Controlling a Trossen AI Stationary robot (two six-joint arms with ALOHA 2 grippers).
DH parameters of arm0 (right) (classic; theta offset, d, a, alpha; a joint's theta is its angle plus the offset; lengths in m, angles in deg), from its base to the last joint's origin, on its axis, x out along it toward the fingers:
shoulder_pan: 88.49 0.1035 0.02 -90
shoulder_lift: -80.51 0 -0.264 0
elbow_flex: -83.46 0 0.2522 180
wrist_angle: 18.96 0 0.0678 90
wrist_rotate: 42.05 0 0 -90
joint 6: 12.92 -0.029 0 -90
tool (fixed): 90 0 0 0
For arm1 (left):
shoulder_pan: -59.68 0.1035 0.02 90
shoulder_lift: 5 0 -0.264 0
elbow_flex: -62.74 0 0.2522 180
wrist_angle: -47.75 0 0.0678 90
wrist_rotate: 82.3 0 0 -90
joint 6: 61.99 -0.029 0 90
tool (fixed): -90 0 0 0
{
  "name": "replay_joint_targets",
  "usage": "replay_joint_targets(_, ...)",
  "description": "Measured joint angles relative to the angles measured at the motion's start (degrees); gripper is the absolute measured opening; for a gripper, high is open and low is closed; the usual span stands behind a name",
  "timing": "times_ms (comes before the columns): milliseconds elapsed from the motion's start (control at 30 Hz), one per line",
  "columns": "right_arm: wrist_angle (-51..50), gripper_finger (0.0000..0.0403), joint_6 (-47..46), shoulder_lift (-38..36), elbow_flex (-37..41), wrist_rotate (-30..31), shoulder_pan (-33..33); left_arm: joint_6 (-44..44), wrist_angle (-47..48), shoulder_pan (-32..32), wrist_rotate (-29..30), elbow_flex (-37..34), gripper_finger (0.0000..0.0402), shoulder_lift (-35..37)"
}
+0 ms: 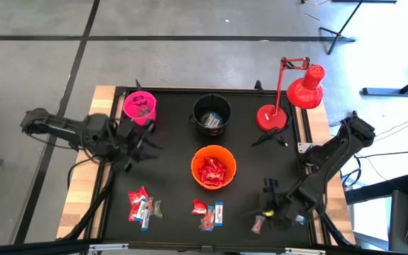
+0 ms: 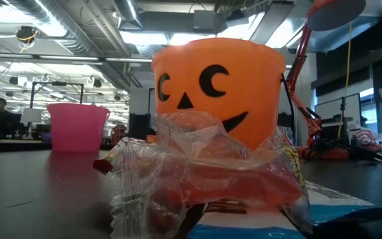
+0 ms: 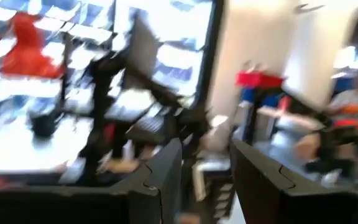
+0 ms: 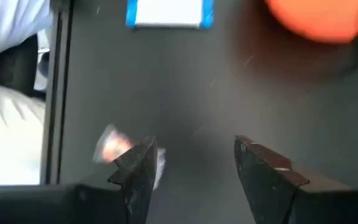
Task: Sort candy
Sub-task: Put the orange gummy into the pink bucket
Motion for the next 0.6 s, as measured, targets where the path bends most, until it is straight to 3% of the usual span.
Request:
replay_joint_targets(300,16.38,0.0211,-10.74,1.29,10.83,-0.92,6.40,-6.08,-13.04,-9.05,11.10,-5.71,0.0126,-4.48)
replay_joint_targets(467,26.86,0.0211,-11.14,1.29,16.57,-0.94,6.22,-5.87,-17.65,-11.16,12.68,-5.92,0.0126,-9.10)
replay_joint_targets(600,29.34,0.0211,-11.10,1.29,18.47,-0.26,6.23,-5.80,-18.52,-11.89,13.01,-5.91,0.0126,-12.08)
